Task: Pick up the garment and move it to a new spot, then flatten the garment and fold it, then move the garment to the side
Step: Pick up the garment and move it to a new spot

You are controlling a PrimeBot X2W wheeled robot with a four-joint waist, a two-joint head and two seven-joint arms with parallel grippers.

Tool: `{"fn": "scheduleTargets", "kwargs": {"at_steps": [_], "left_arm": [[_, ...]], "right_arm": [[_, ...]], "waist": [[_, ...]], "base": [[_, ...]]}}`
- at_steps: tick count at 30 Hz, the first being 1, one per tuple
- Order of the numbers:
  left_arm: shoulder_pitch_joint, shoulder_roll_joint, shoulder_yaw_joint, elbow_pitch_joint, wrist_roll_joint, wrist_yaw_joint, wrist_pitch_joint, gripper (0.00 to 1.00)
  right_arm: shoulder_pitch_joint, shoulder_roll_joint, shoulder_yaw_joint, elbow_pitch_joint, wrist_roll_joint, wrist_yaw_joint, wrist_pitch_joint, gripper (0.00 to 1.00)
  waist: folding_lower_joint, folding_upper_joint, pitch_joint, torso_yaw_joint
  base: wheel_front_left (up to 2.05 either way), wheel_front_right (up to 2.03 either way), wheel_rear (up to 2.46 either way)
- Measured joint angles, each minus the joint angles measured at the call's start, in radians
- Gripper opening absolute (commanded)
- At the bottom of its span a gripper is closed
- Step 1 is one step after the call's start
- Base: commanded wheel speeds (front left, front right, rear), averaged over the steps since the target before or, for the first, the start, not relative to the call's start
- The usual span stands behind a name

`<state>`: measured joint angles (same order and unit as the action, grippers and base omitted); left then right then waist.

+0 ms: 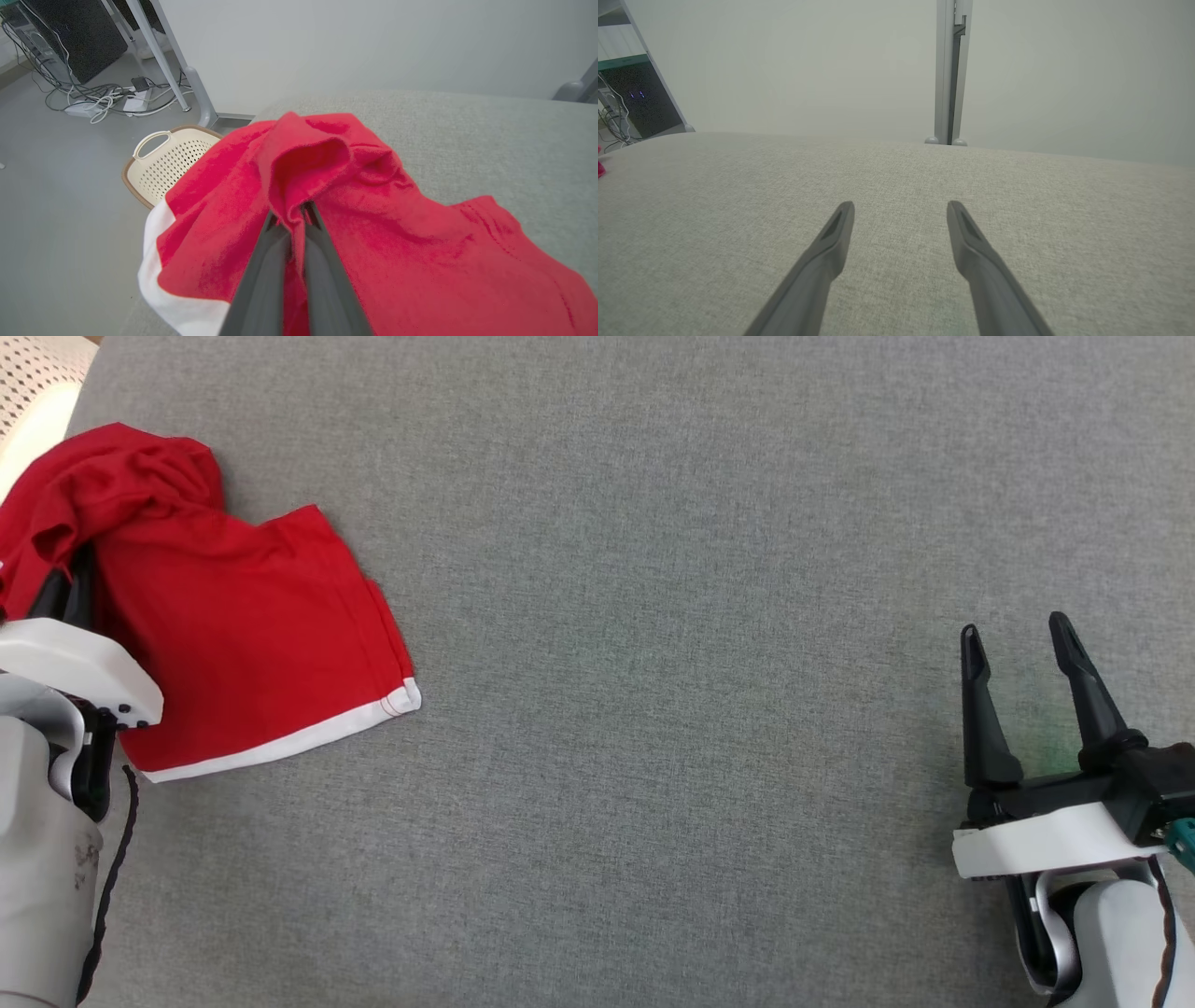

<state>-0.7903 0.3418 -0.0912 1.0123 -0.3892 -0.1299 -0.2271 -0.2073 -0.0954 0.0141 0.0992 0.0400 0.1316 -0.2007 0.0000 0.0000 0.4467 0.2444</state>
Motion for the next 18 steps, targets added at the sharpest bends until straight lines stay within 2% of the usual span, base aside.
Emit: {"fn": "scheduleTargets", "kwargs": {"at_steps": [5, 10, 14, 18], "left_arm": [[0.006, 0.027, -0.031, -0.088, 0.004, 0.0, -0.029, 0.0], [0.036, 0.043, -0.066, -0.242, 0.018, 0.0, -0.031, 0.0], [0.064, 0.043, -0.086, -0.404, 0.004, 0.0, 0.031, 0.0], [0.112, 0.025, -0.108, -0.602, -0.025, 0.001, 0.141, 0.0]], "right_arm": [[0.0, 0.016, 0.009, 0.046, 0.008, 0.0, -0.021, 1.0], [0.002, 0.031, 0.016, 0.091, 0.026, 0.0, -0.04, 1.0], [0.007, 0.039, 0.017, 0.12, 0.041, 0.0, -0.051, 1.0], [0.01, 0.043, 0.018, 0.137, 0.055, 0.0, -0.057, 1.0]], "waist": [[0.0, 0.0, -0.06, 0.003], [0.0, 0.0, -0.134, 0.001], [0.0, 0.0, -0.193, -0.007], [0.0, 0.0, -0.241, -0.025]], "base": [[0.0, 0.0, 0.0], [0.0, 0.0, 0.0], [0.0, 0.0, 0.0], [0.0, 0.0, 0.0]]}}
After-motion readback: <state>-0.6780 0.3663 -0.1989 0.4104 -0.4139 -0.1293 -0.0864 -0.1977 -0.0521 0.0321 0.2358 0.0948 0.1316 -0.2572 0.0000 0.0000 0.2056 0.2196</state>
